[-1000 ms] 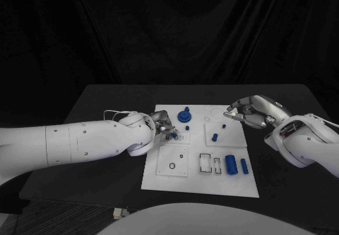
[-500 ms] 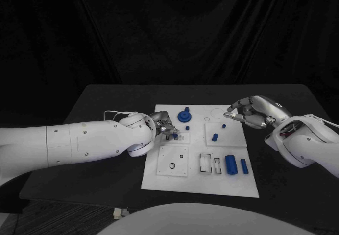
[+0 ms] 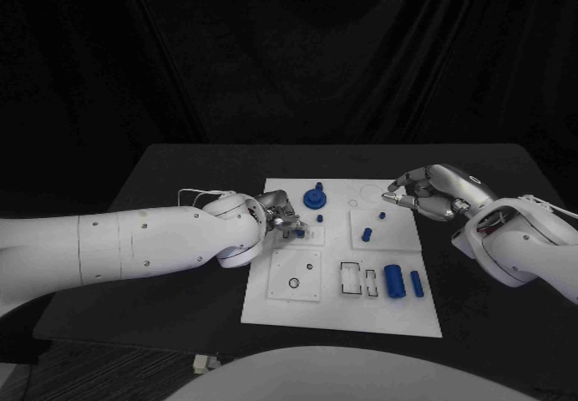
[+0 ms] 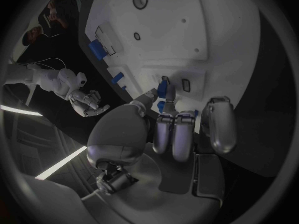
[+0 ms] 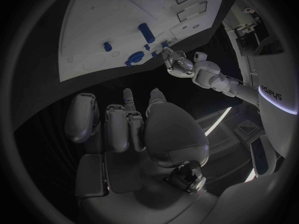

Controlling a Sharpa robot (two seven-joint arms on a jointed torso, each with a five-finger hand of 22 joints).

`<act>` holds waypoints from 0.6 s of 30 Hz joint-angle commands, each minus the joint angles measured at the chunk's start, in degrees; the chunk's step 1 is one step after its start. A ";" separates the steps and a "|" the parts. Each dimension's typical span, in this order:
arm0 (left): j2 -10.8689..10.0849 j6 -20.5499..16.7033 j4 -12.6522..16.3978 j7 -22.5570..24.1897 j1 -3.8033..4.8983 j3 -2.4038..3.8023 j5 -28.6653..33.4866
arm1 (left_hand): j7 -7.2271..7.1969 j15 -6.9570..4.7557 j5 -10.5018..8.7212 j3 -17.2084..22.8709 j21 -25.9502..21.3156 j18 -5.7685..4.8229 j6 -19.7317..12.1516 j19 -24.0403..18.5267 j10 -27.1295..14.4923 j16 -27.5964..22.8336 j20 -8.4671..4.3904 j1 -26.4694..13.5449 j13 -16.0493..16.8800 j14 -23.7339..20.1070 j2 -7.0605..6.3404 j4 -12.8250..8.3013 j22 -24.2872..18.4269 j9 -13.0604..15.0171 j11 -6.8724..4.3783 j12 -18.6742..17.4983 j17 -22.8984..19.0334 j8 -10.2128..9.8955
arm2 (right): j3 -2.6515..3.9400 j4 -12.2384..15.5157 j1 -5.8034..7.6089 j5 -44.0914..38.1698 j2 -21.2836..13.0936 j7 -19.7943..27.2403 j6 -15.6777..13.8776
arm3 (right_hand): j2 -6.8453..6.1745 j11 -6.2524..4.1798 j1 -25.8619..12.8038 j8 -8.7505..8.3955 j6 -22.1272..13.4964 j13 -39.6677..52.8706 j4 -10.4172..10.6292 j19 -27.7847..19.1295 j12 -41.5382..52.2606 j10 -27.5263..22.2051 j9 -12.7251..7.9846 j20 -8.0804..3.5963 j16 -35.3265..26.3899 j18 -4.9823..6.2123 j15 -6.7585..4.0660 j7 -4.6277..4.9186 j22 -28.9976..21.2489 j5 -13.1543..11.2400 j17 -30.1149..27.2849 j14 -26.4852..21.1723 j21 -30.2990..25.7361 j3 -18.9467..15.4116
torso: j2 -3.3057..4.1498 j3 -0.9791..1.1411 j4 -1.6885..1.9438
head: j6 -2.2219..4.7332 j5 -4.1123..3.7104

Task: Assemble the parts on the task board

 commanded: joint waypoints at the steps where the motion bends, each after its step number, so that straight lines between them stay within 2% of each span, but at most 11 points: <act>1: -0.02 1.57 0.23 0.16 -0.15 0.00 0.09 | 0.40 -0.21 -0.37 -0.33 -0.41 0.55 -0.10 0.08 6.17 0.15 -0.06 -0.17 15.06 5.95 -0.61 0.60 9.27 -0.31 0.34 -0.03 15.10 -0.34 | 0.03 -0.03 -0.19 -0.12 0.02 -0.93 0.45 | 0.02 0.33 0.52 0.24 0.23 10.11 0.03 0.19 -0.22 3.56 0.05 -0.10 0.29 0.78 0.25 0.09 9.33 0.23 0.61 2.57 0.11 -0.37 | 0.02 0.01 0.02 | -0.01 0.08; 18: -0.54 1.59 0.50 -0.08 -0.16 0.00 0.09 | 0.84 0.11 -1.14 -2.44 -2.32 0.84 -0.56 -0.40 6.17 -0.31 0.21 -1.12 15.06 5.84 -1.15 3.01 8.81 -1.78 0.74 -0.03 14.83 -1.12 | 0.03 -0.16 -0.30 -0.12 0.10 -0.97 0.68 | -0.01 0.34 0.70 0.22 0.23 10.10 -0.05 0.21 -0.22 3.56 0.04 -0.10 0.30 0.77 0.27 0.10 9.34 0.40 0.62 2.58 0.14 -0.37 | 0.00 -0.02 -0.01 | -0.01 0.20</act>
